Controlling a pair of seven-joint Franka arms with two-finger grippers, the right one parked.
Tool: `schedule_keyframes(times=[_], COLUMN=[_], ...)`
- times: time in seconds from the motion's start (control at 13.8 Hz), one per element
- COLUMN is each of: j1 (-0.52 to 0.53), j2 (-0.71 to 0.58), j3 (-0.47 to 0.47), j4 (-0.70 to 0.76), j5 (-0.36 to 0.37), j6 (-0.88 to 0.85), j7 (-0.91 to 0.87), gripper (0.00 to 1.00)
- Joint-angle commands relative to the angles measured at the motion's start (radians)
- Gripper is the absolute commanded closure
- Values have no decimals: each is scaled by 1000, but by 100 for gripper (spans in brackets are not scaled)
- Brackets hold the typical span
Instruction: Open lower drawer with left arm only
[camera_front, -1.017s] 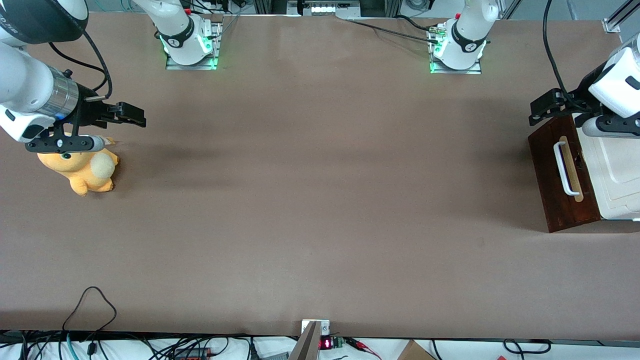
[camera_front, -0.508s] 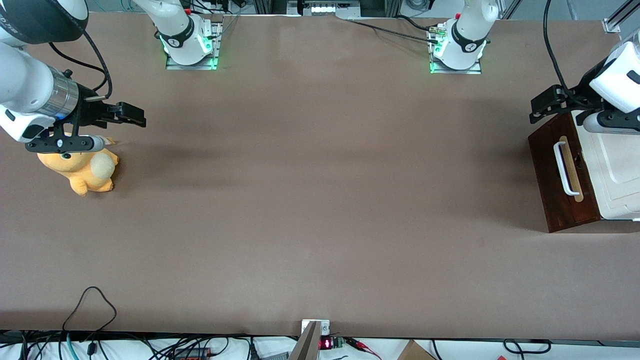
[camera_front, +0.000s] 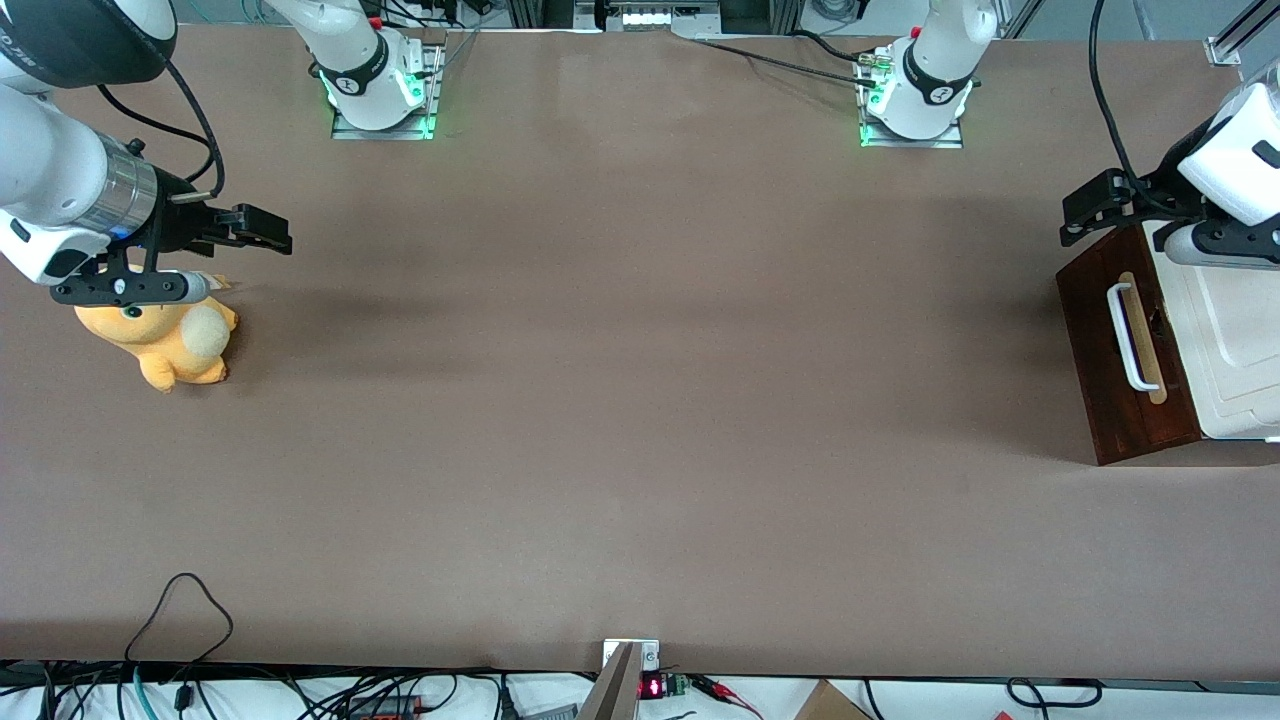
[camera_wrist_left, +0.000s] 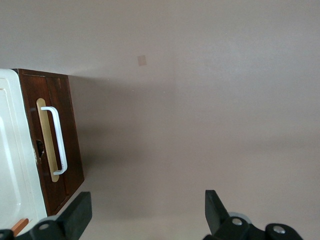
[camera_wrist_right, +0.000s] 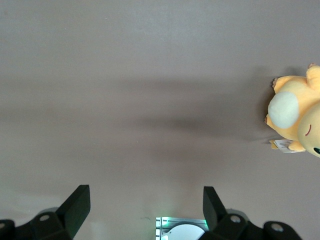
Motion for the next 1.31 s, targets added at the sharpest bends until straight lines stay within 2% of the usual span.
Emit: schedule_keyframes(times=[0.0, 0.36, 0.44, 0.58, 0.73, 0.94, 1.23], j1=[3, 3, 3, 0, 0, -2, -23], j2=[-3, 0, 1, 4, 15, 43, 118], j3=[5, 8, 8, 1, 1, 1, -2], j4=[-9, -24, -29, -53, -97, -194, -243], j5=[18, 21, 52, 168, 204, 334, 468], j6=[-7, 55, 61, 68, 111, 206, 219], j7=[39, 40, 40, 34, 25, 2, -76], gripper=[0, 0, 0, 0, 0, 0, 0])
